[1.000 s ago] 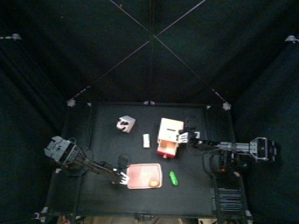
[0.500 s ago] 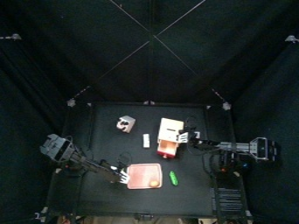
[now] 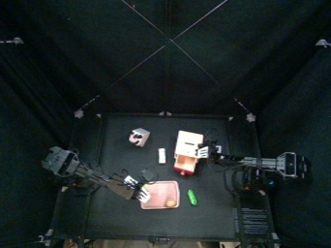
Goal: Put starfruit in drawer
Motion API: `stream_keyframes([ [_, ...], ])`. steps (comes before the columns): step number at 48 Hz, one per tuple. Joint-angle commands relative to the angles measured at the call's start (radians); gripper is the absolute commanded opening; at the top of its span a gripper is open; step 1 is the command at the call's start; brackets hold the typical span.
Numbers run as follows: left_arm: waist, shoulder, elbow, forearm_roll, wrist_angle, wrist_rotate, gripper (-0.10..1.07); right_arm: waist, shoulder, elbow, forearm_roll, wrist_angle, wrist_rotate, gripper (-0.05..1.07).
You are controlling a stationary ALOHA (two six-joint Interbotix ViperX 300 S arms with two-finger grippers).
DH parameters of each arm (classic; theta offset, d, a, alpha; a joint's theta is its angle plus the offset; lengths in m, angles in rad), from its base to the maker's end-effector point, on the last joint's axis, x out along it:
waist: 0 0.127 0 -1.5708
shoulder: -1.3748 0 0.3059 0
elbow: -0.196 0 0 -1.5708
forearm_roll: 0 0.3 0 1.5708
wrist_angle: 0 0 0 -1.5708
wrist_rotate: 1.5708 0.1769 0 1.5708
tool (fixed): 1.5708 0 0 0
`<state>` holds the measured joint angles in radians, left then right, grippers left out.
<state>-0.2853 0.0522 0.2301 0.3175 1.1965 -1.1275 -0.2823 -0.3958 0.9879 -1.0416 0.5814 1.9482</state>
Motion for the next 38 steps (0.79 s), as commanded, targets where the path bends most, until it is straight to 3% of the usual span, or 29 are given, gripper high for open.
stream_keyframes([
  [1,0.035,0.011,-0.091,0.034,0.000,0.071,0.63,-0.009,0.000,0.015,0.012,0.009,-0.002,0.21],
  [20,0.160,0.166,-0.316,0.130,-0.037,0.319,0.63,-0.009,-0.040,0.044,0.012,0.009,0.003,0.21],
  [38,0.279,0.295,-0.469,0.086,-0.143,0.540,0.63,-0.009,-0.041,0.046,0.008,0.009,0.003,0.21],
])
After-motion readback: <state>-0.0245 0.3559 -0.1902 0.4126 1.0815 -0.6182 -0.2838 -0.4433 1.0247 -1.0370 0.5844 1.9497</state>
